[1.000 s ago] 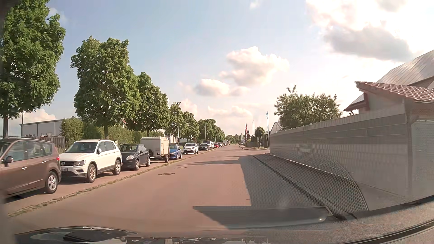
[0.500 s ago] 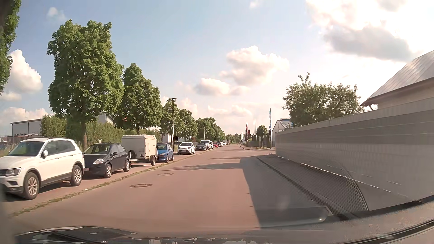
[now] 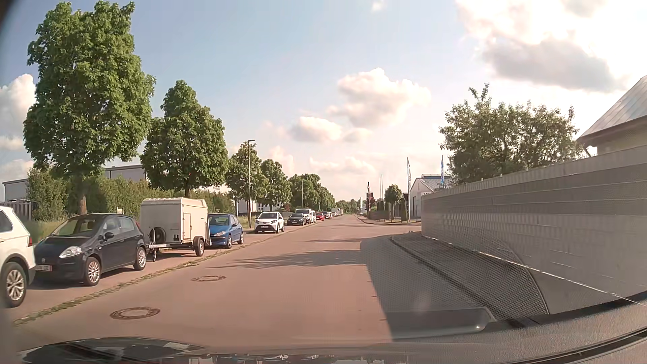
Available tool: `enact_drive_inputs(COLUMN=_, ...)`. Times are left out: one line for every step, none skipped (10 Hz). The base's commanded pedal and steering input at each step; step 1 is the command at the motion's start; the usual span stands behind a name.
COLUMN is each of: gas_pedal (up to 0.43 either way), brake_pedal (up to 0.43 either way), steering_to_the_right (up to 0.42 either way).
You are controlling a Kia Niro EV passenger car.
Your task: Follow the waypoints while adhering to traffic rules and regulations
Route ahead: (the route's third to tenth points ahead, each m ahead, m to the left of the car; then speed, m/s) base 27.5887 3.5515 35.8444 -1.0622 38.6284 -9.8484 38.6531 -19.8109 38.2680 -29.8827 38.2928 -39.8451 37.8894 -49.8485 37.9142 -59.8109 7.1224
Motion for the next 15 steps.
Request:
enact_drive_inputs(gas_pedal=0.000, brake_pedal=0.104, steering_to_the_right=-0.001)
enact_drive_inputs(gas_pedal=0.000, brake_pedal=0.128, steering_to_the_right=0.000)
enact_drive_inputs(gas_pedal=0.000, brake_pedal=0.146, steering_to_the_right=0.000)
enact_drive_inputs(gas_pedal=0.000, brake_pedal=0.165, steering_to_the_right=-0.001)
enact_drive_inputs(gas_pedal=0.000, brake_pedal=0.177, steering_to_the_right=0.000)
enact_drive_inputs(gas_pedal=0.000, brake_pedal=0.177, steering_to_the_right=0.000)
enact_drive_inputs(gas_pedal=0.000, brake_pedal=0.177, steering_to_the_right=0.000)
enact_drive_inputs(gas_pedal=0.000, brake_pedal=0.165, steering_to_the_right=0.000)
enact_drive_inputs(gas_pedal=0.000, brake_pedal=0.152, steering_to_the_right=0.000)
enact_drive_inputs(gas_pedal=0.000, brake_pedal=0.159, steering_to_the_right=0.000)
enact_drive_inputs(gas_pedal=0.000, brake_pedal=0.152, steering_to_the_right=0.000)
enact_drive_inputs(gas_pedal=0.000, brake_pedal=0.152, steering_to_the_right=0.000)
enact_drive_inputs(gas_pedal=0.000, brake_pedal=0.152, steering_to_the_right=0.002)
enact_drive_inputs(gas_pedal=0.000, brake_pedal=0.146, steering_to_the_right=0.005)
enact_drive_inputs(gas_pedal=0.000, brake_pedal=0.140, steering_to_the_right=0.008)
